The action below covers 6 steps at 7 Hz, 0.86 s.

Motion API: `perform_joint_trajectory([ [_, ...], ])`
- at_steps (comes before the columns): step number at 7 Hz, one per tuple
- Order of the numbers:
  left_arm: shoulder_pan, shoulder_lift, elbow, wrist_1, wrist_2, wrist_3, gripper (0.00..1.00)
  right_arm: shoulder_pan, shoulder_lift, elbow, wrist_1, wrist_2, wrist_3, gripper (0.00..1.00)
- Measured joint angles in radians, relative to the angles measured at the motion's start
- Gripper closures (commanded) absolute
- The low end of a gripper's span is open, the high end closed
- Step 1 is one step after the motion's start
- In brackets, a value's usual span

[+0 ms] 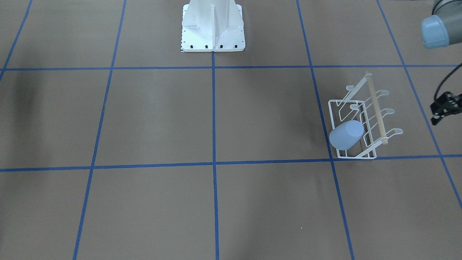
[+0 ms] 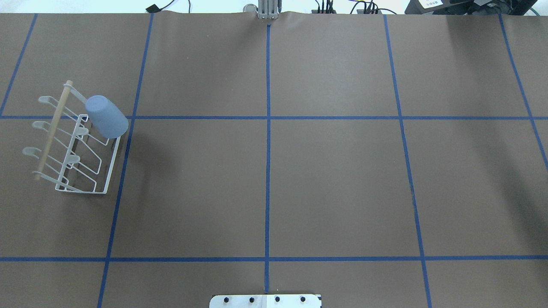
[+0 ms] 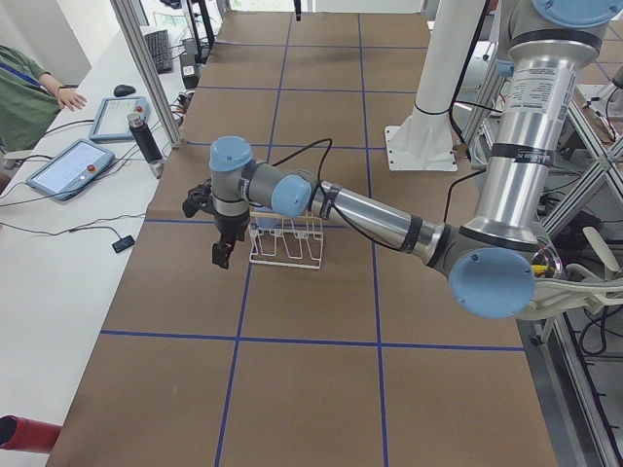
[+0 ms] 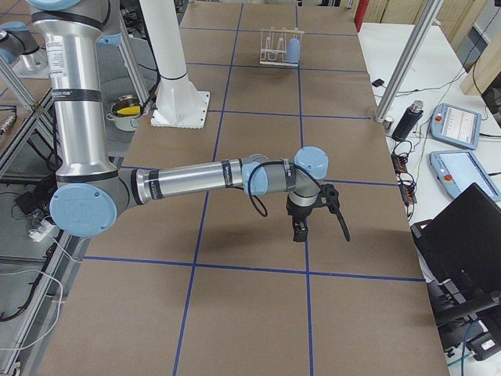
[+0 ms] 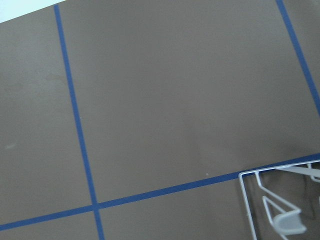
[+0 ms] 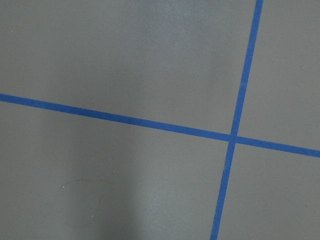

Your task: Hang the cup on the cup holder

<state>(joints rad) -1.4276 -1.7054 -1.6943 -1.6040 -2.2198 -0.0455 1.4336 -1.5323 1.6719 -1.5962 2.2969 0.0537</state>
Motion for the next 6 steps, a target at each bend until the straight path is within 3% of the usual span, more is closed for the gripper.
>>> perform_joint_trajectory([
  [2,-0.083,0.100,0.058,-0.021,-0.013,0.060,0.02,0.061,-0.025,-0.002,-0.003,0.054,0.000,0.00],
  [6,-0.124,0.140,0.152,-0.048,-0.010,0.062,0.02,0.108,-0.065,0.006,-0.001,0.094,0.000,0.00],
])
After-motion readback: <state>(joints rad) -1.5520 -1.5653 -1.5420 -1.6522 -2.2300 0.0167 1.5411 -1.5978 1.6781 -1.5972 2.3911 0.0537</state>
